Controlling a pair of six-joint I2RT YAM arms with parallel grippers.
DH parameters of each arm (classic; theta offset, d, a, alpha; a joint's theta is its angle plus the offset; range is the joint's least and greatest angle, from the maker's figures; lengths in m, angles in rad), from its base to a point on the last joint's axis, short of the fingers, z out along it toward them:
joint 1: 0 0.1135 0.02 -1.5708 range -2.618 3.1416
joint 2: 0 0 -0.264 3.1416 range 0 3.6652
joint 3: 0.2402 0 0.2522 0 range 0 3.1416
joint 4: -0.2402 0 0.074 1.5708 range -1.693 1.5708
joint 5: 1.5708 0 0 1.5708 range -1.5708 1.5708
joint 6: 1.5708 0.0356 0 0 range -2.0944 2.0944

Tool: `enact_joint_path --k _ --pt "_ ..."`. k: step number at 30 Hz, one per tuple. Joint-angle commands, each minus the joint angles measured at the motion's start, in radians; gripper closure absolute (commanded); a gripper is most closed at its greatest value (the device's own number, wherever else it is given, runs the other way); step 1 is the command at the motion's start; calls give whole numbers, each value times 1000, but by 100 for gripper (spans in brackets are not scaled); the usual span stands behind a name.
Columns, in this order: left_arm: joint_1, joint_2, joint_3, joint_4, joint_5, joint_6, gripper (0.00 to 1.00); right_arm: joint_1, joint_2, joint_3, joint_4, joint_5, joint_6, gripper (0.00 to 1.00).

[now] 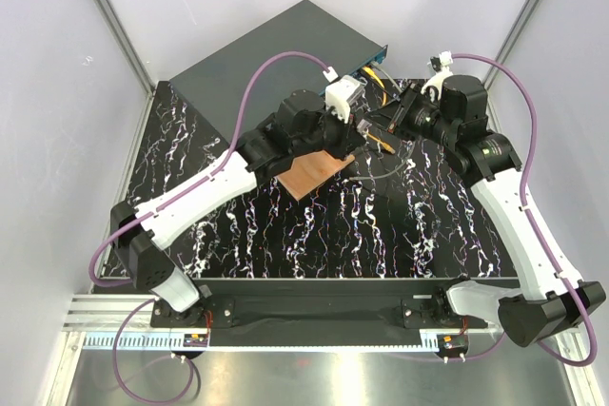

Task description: Insert the plug into the switch port

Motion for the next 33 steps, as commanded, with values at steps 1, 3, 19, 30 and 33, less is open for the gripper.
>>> enact_joint_path --k 1,3,19,30,33 --pt "25 -6 34 84 35 -13 99 -7 -24 -14 12 -62 3 99" --pt "28 -12 25 90 87 -12 100 -4 -24 -21 28 -83 -1 80" --pt "137 -49 23 -161 843 -133 100 -27 -138 156 -257 -507 -1012 0" --pt "99 -44 -92 -158 1054 -233 100 -26 -222 102 -734 -708 -1955 12" --pt "80 -37 -109 -145 1073 -256 100 -20 -242 55 -705 -723 -2061 21"
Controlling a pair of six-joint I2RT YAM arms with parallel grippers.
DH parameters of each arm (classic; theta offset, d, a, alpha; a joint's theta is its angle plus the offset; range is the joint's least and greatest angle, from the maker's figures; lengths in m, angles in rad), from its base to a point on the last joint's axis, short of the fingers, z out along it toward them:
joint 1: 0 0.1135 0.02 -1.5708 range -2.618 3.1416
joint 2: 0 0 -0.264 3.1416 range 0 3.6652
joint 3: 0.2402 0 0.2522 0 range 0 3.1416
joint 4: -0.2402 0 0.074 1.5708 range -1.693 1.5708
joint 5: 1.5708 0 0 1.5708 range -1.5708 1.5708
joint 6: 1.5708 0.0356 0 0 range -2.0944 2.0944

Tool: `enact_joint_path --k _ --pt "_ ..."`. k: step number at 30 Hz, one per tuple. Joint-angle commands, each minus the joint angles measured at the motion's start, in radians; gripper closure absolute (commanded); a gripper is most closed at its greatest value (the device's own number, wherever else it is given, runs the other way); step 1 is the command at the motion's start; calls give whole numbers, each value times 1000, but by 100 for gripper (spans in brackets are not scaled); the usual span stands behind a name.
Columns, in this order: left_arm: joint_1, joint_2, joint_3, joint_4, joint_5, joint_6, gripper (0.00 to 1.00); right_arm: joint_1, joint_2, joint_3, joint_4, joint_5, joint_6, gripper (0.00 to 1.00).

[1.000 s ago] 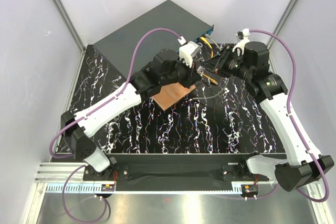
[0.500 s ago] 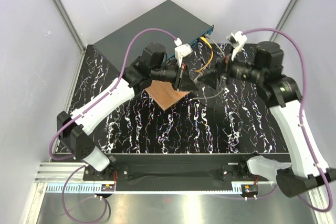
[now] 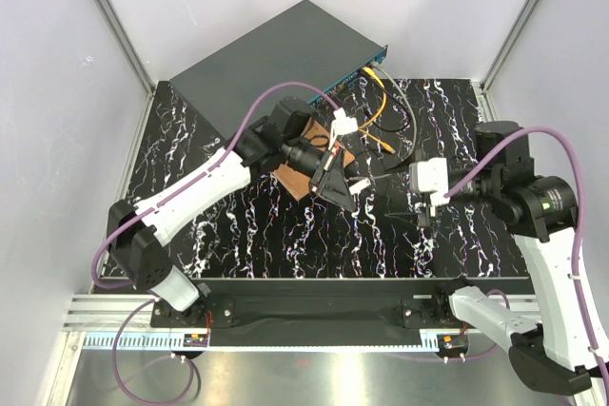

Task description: Insert the plug into the switch port

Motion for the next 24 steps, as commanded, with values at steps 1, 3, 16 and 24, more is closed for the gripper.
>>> enact_joint_path --k 1,3,16,24 --pt "-27 -16 -14 68 99 -60 100 16 1 -30 -36 -56 -242 25" --pt "-30 -12 -15 76 105 -77 100 32 14 -30 -28 -53 -253 27" --pt "-56 11 -25 131 122 -126 100 168 33 -116 59 134 -219 42" --pt "-58 25 2 117 119 -111 100 182 41 -108 85 168 -176 55"
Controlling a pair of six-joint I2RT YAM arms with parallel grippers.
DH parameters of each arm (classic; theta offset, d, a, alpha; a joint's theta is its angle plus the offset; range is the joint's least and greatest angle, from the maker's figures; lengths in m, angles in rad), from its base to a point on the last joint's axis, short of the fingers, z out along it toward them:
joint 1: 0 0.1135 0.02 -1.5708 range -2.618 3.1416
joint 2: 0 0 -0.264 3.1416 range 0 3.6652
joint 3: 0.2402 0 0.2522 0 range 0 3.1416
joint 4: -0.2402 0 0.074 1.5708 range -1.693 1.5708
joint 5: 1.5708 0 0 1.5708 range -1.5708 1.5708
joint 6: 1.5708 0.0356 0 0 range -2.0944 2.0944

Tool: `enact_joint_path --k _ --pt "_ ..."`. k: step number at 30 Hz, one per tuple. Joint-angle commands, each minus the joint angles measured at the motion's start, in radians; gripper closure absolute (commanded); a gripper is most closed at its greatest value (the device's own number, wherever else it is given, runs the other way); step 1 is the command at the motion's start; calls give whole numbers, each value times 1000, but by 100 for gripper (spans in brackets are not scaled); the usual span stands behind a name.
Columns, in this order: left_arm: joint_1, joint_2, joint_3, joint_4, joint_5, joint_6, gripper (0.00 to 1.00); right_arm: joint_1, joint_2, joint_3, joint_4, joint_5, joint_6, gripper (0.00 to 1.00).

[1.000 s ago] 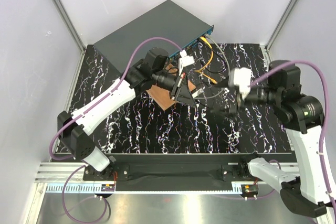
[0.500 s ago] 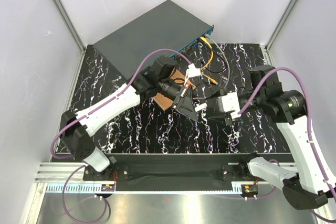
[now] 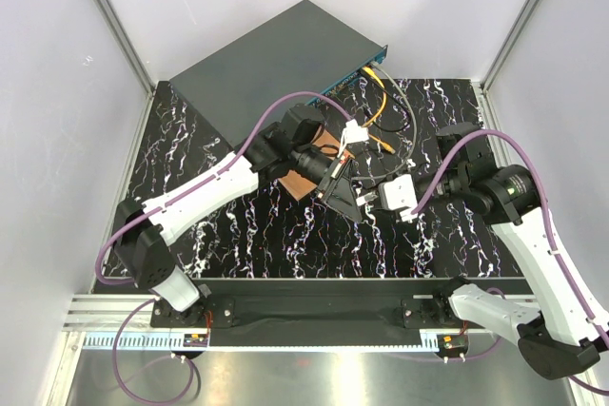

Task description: Insert the plug into the switch port

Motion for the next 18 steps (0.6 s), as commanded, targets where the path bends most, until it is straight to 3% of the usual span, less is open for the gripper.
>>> enact_joint_path --k 1,18 --pt "-4 4 27 38 30 -2 100 13 -5 6 47 34 31 55" --pt "-8 9 27 41 16 -14 100 50 -5 -14 83 104 -1 63"
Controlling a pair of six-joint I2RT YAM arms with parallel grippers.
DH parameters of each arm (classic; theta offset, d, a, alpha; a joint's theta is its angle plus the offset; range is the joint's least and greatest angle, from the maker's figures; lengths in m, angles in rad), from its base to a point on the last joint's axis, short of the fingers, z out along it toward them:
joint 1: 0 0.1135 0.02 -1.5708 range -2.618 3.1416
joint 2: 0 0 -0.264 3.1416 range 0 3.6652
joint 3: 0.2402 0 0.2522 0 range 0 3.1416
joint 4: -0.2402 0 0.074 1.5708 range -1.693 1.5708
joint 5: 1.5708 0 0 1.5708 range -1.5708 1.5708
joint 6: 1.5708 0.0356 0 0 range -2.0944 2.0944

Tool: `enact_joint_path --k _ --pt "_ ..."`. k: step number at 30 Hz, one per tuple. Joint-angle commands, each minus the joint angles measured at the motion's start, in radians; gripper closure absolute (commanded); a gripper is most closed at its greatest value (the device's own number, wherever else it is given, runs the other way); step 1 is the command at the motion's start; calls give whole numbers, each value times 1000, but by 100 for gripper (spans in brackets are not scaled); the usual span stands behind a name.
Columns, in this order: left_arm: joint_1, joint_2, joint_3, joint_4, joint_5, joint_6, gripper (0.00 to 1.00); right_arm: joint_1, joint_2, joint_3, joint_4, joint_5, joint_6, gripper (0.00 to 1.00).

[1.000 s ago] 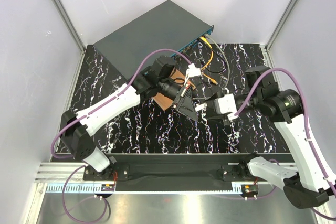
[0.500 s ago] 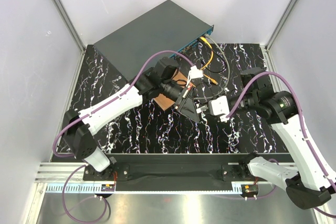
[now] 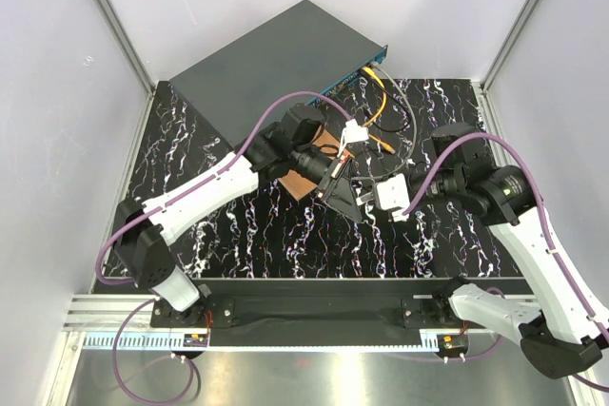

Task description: Insert the plug into the switch port

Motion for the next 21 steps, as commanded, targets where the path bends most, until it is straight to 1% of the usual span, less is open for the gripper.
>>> enact_joint_path --k 1,4,7,11,12,14,16,17,19,20,21 --pt "-6 11 31 42 18 -12 100 16 -5 1 27 21 -17 64" --pt "-6 14 34 39 20 -15 100 26 -6 1 28 32 -23 64" --pt "-6 12 32 37 20 -15 100 29 -5 -1 27 34 -24 68" --pt "-6 14 35 40 15 -12 100 32 -9 -8 30 44 -24 85" --pt "-6 12 37 40 13 -8 100 35 -12 -13 34 51 -23 90" --pt "-6 12 40 36 10 -3 100 39 -19 -24 39 74 -30 93" --pt "-6 14 43 32 13 0 100 44 -19 -25 36 93 -35 100" --pt "-6 12 43 34 12 3 100 47 -20 -27 33 95 -34 100" --pt "-5 9 47 34 13 12 85 46 -20 -27 39 100 -18 100" --pt "-5 7 49 35 15 38 80 49 -22 -25 46 101 0 100" --pt "-5 -5 54 29 9 66 70 49 -23 -25 69 106 43 100"
